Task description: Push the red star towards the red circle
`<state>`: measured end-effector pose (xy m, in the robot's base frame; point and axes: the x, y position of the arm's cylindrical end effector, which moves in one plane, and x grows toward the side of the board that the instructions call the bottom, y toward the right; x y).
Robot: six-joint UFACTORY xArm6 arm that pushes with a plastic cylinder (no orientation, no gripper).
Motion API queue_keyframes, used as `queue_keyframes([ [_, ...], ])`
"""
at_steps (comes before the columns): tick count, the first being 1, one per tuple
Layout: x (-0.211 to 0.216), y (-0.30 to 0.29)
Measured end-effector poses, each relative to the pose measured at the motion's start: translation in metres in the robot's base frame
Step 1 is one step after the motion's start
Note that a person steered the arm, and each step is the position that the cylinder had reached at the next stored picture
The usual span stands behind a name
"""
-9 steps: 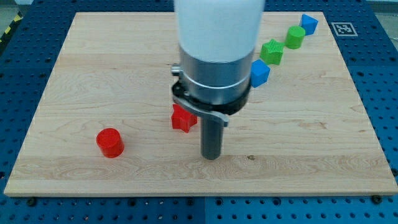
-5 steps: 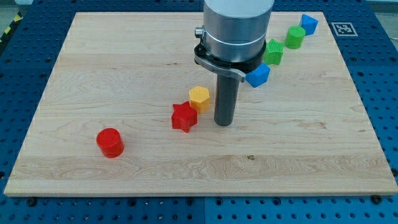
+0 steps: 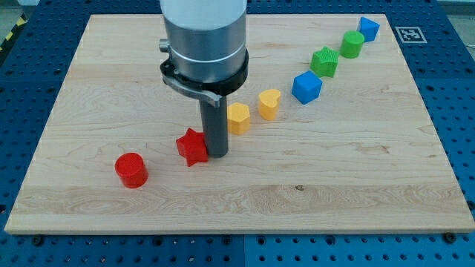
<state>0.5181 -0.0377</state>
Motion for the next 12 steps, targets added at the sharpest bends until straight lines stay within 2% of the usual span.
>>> queue_keyframes([
  [2, 0.007, 0.007],
  [5, -0.029, 0.070],
  [6, -0.047, 0.076],
  [12, -0.060, 0.076],
])
